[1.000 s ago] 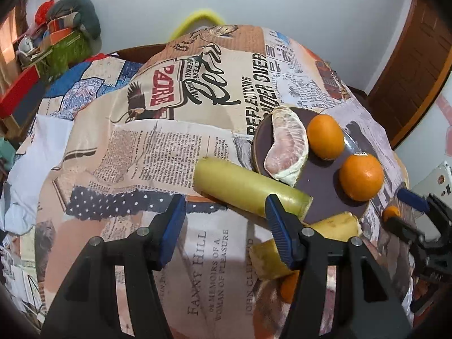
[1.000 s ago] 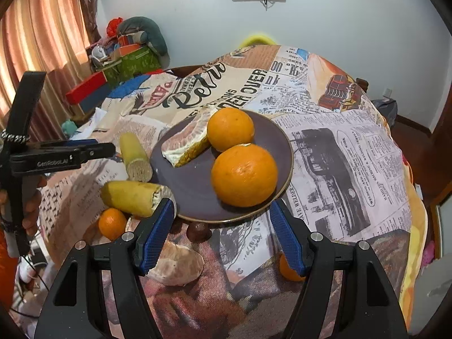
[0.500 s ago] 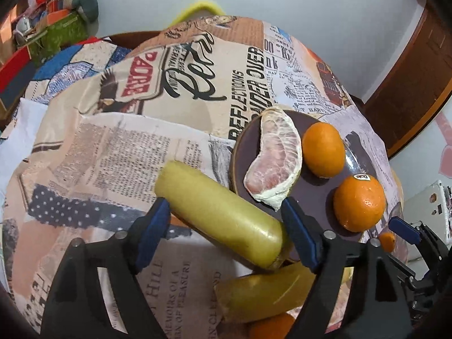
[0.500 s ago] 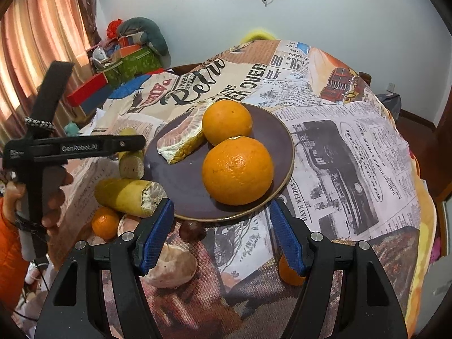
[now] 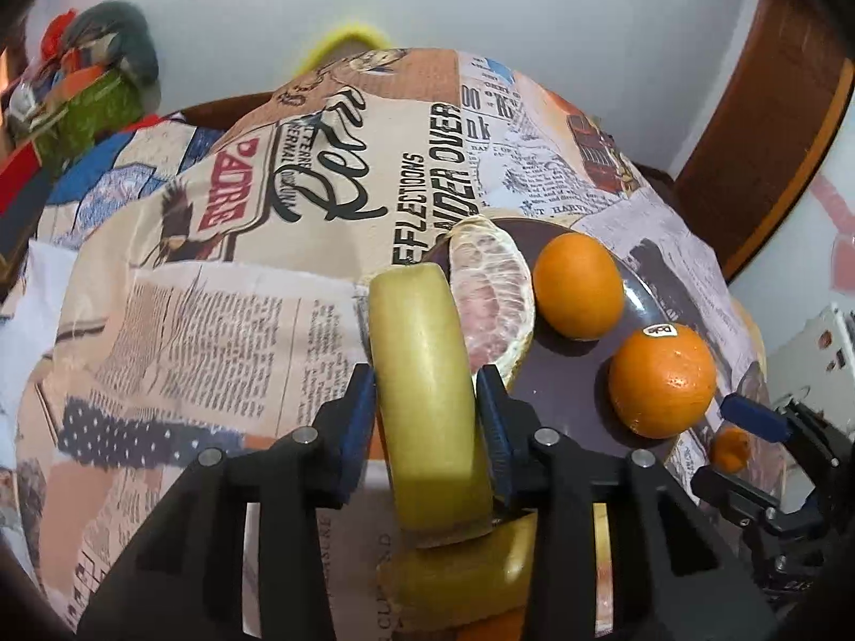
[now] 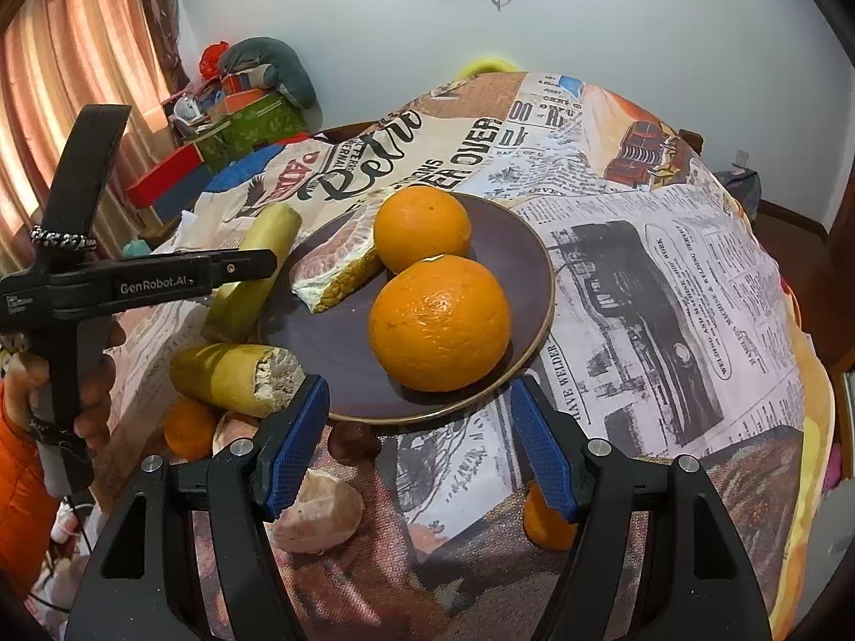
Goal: Organize fruits
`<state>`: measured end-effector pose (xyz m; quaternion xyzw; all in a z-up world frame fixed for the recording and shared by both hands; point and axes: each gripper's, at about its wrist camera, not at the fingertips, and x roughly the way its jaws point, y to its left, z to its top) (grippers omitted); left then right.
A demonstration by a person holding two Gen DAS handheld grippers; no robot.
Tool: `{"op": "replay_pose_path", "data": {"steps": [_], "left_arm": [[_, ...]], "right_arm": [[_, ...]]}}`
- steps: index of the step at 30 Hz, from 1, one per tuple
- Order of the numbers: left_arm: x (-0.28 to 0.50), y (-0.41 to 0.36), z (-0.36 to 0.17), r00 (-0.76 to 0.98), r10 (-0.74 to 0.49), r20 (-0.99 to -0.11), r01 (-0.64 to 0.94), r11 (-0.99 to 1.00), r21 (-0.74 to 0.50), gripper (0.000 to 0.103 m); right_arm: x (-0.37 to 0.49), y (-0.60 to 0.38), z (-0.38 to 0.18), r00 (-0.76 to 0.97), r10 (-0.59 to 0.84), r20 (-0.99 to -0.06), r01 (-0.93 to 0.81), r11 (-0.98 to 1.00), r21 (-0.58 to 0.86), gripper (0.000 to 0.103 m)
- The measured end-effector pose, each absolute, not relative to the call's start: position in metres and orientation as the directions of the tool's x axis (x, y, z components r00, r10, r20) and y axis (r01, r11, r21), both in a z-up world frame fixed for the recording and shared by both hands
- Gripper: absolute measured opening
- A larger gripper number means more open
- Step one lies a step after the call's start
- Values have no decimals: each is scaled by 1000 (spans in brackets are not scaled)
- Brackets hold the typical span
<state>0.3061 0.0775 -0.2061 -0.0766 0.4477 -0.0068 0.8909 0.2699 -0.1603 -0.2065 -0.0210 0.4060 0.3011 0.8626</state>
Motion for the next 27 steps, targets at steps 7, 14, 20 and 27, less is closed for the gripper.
{"op": "replay_pose_path", "data": {"steps": [7, 14, 20, 27], "left_arm": [[328, 63, -205, 595, -144, -790, -28, 979, -200, 37], [331, 48, -200, 578, -141, -803, 21, 987, -158, 38], [309, 63, -191, 593, -115, -797, 20, 991, -129, 46], [291, 95, -207, 556, -52, -830, 5, 998, -60, 50]], "right_arm": [[269, -162, -205, 492, 503, -710, -532, 820, 212, 67], [265, -162, -203, 490, 501, -713, -537, 818, 206, 67], [263, -156, -204, 483, 498, -720, -549, 813, 194, 67], [256, -138, -214, 449, 490, -747, -576, 798, 177, 67]]}}
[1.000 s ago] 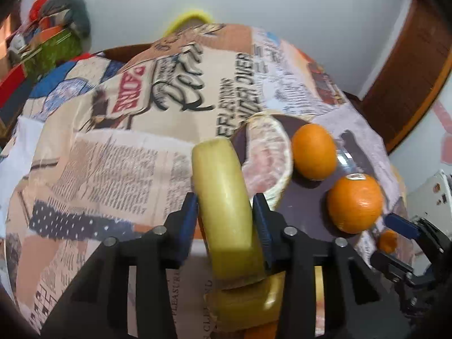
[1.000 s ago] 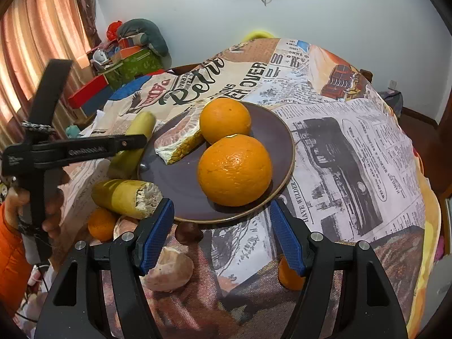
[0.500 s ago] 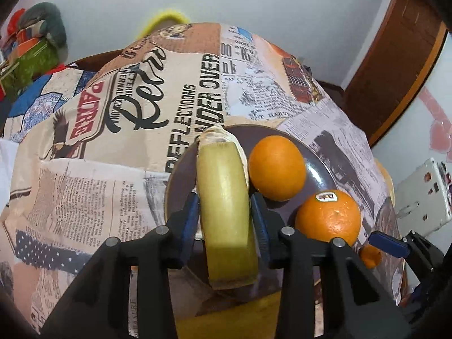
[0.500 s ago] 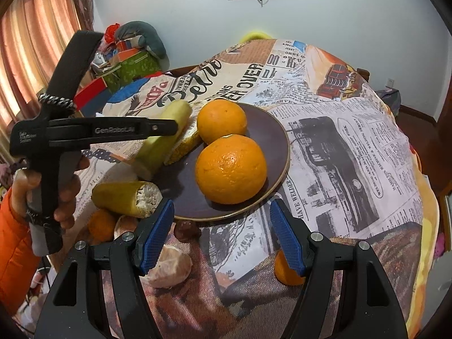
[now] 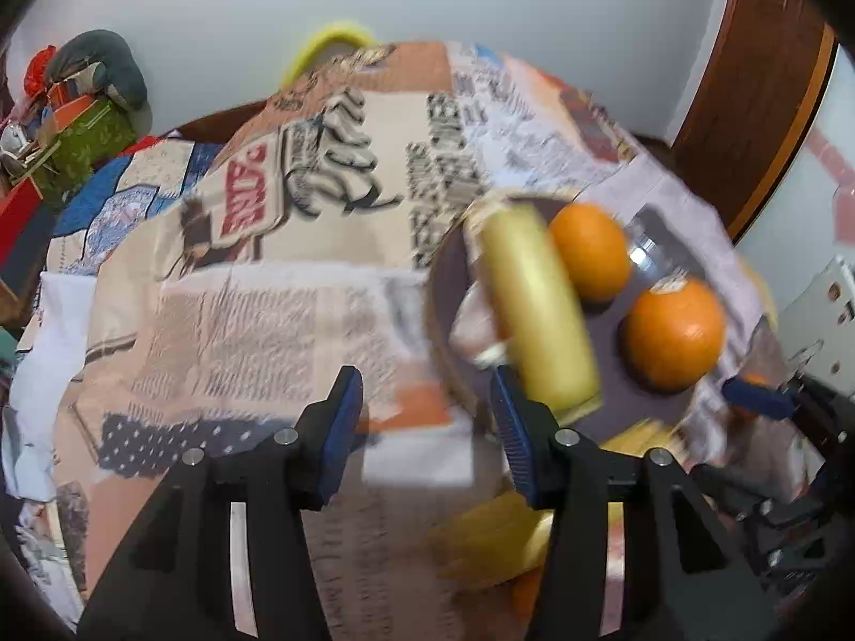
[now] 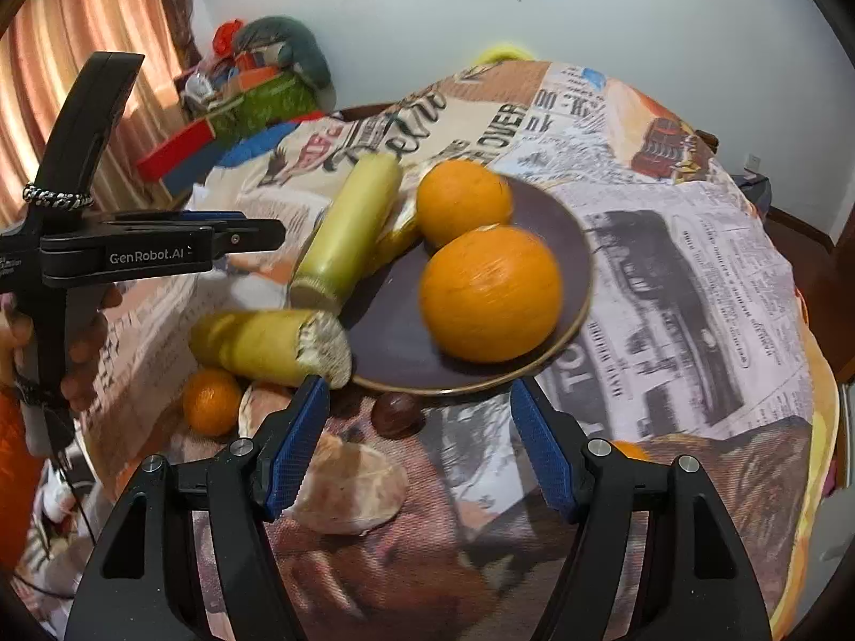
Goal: Organize fruits
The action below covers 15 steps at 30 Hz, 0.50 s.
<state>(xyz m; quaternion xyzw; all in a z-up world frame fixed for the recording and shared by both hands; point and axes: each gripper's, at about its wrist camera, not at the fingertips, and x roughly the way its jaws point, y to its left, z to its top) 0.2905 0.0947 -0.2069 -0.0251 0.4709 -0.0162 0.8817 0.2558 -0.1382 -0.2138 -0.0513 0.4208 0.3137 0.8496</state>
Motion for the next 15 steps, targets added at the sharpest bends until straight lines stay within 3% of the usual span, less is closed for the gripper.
{"op": "replay_pose_path", "data": {"steps": [5, 15], "left_arm": [[282, 100, -231, 499, -76, -863, 34, 997, -68, 50], [247, 103, -225, 530, -117, -840, 35, 993, -116, 50]], "right_arm": [[256, -124, -226, 431, 460, -776, -585, 798, 148, 67], [249, -114, -219, 441, 463, -769, -598, 790, 132, 69]]}}
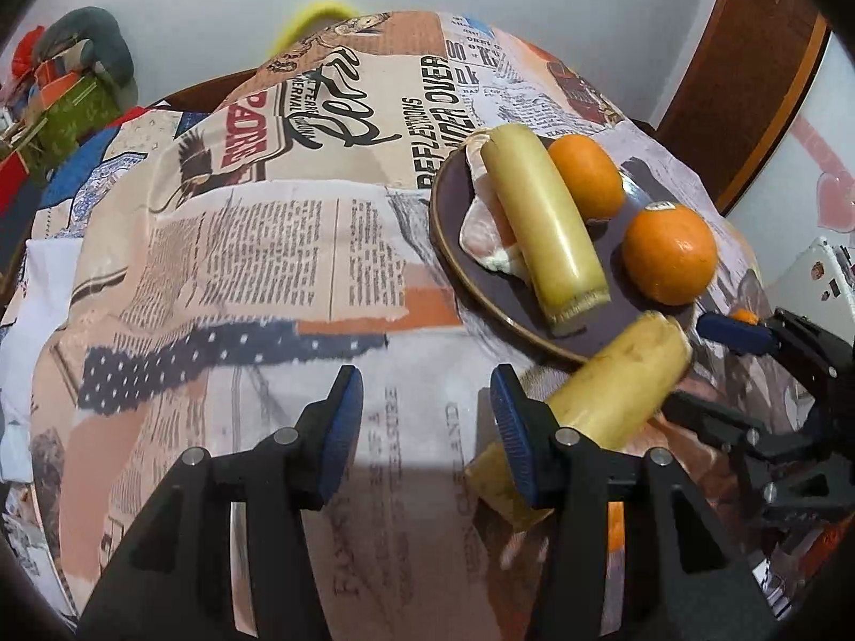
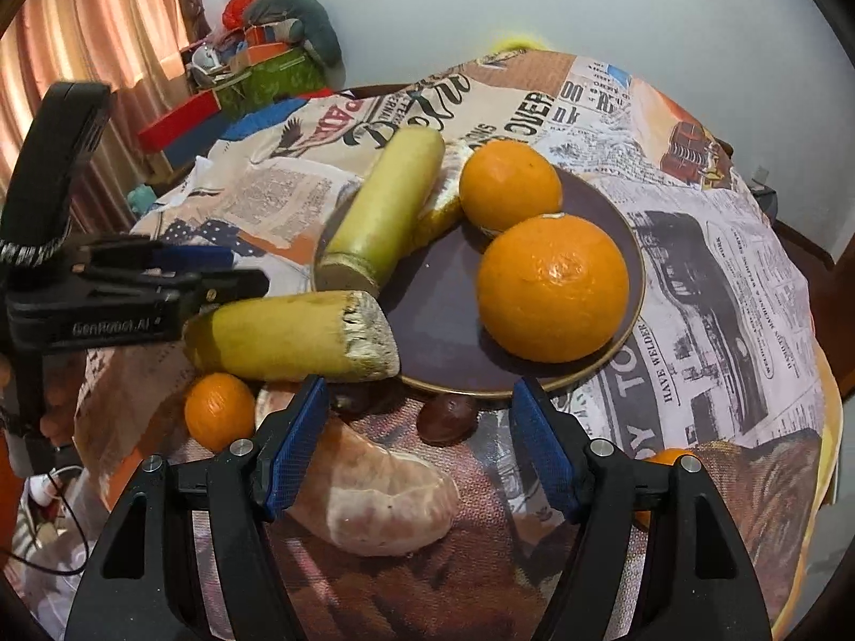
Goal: Organize fruits
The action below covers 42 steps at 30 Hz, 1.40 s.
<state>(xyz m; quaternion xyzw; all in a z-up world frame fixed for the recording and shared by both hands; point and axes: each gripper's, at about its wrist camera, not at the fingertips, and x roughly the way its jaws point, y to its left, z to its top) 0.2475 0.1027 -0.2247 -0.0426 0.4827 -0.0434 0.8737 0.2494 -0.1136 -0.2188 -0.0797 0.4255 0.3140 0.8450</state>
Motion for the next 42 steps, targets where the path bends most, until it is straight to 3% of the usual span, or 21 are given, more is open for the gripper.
{"op": "replay_pose_path", "data": {"steps": [8, 16, 28, 37, 42], "left_arm": [[222, 103, -219, 502, -83, -861, 34, 996, -76, 50], [222, 80, -196, 540, -147, -828, 92, 989, -116, 50], [244, 42, -216, 496, -201, -845, 168, 977, -133, 52], [234, 58, -218, 519, -215, -827, 144, 976, -163, 47], [223, 77, -218, 525, -183, -831, 93, 983, -157, 42]], "right_arm": [[238, -131, -213, 459, 454, -764, -580, 804, 130, 69], [230, -158, -212, 464, 436, -771, -550, 824, 135, 69], [223, -146, -223, 387, 492, -780, -583, 786, 207, 70], [227, -117, -233, 347, 521, -780, -641, 739, 209, 74], [223, -118, -235, 355, 522, -775, -657, 729, 191, 70]]}}
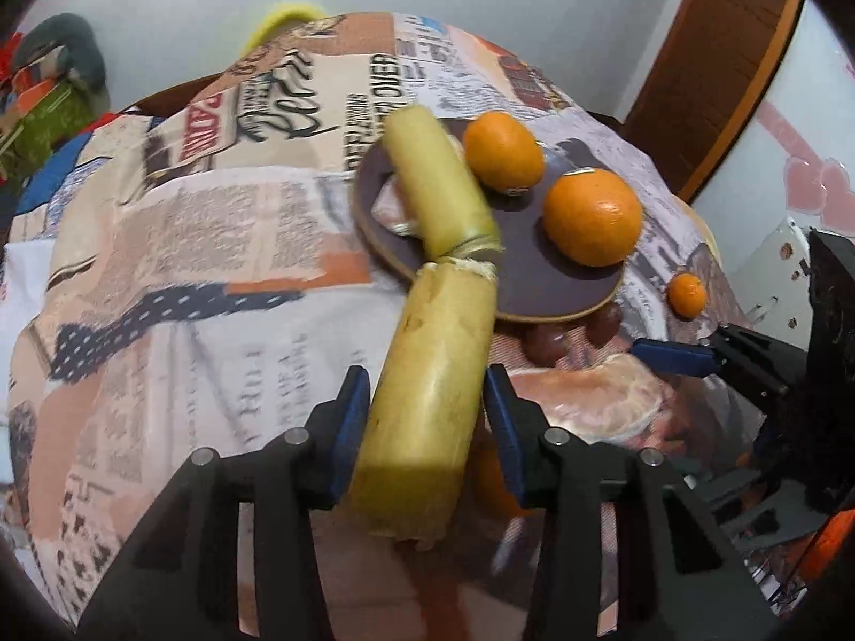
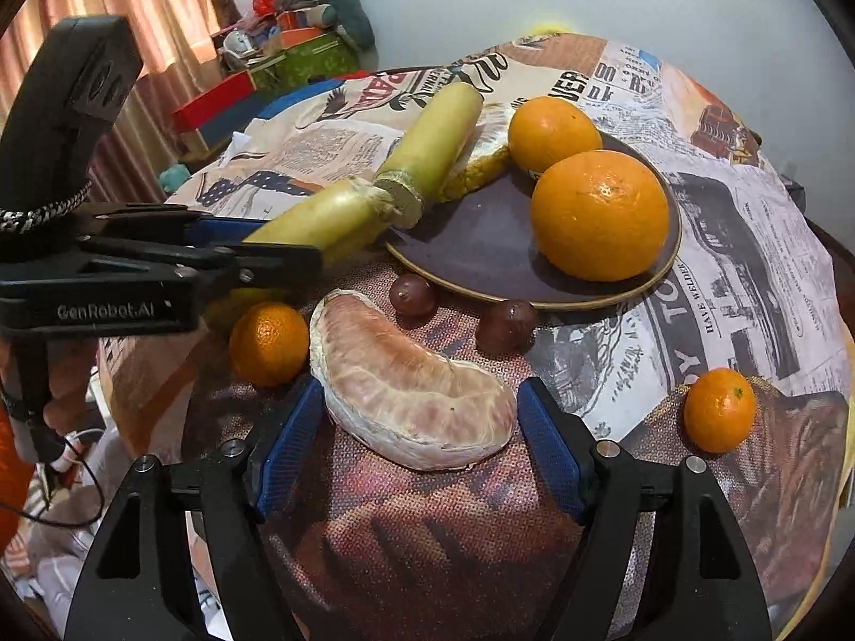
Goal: Organize fruits
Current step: 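Grasp the second yellow cylinder with the left tool while the right tool approaches the pomelo segment, then lift the second cylinder with the left tool while the right tool grasps the pomelo segment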
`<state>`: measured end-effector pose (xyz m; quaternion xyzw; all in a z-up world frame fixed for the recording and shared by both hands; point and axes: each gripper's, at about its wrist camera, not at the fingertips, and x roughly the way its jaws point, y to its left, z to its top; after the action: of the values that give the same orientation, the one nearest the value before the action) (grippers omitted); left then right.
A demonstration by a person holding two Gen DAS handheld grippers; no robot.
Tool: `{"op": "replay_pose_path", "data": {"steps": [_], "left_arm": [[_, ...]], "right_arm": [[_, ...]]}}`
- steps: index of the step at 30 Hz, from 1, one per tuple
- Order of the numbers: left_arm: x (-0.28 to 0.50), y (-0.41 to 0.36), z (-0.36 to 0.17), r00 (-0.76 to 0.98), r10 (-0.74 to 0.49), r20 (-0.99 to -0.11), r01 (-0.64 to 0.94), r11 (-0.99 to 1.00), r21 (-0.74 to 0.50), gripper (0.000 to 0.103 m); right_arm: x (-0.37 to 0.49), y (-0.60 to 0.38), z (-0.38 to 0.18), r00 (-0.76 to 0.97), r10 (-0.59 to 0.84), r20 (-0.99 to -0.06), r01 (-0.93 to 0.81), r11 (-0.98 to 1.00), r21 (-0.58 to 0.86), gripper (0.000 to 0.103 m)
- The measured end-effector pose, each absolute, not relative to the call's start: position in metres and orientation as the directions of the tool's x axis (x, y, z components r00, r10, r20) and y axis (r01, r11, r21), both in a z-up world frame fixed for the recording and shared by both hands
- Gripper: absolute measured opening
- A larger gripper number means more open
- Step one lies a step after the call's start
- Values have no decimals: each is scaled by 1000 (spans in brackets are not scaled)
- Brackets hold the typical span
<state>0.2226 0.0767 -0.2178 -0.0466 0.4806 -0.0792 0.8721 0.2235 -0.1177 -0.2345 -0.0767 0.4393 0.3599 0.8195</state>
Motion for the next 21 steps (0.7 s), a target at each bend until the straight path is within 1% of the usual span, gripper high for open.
{"op": "replay_pose_path", "data": {"steps": [3, 6, 10, 19, 21], "left_arm": [[217, 89, -221, 515, -160, -842, 53, 987, -155, 40], [207, 98, -222, 517, -167, -839, 29, 984, -178, 40], [193, 100, -221, 522, -153, -839, 9, 985, -174, 40], [162, 94, -223, 502, -177, -847, -7, 978, -208, 38], [158, 90, -223, 501, -171, -848, -1, 980, -198, 38]], "right_arm": [[222, -122, -234, 354, 525, -774, -655, 730, 196, 67], [219, -126, -233, 356, 520, -776, -654, 732, 191, 65], [211, -138, -231, 367, 505, -781, -635, 750, 187, 64], [194, -165, -226, 374, 480, -793, -584, 787, 201, 64], [191, -168, -225, 366, 481, -797, -581, 787, 208, 64]]}}
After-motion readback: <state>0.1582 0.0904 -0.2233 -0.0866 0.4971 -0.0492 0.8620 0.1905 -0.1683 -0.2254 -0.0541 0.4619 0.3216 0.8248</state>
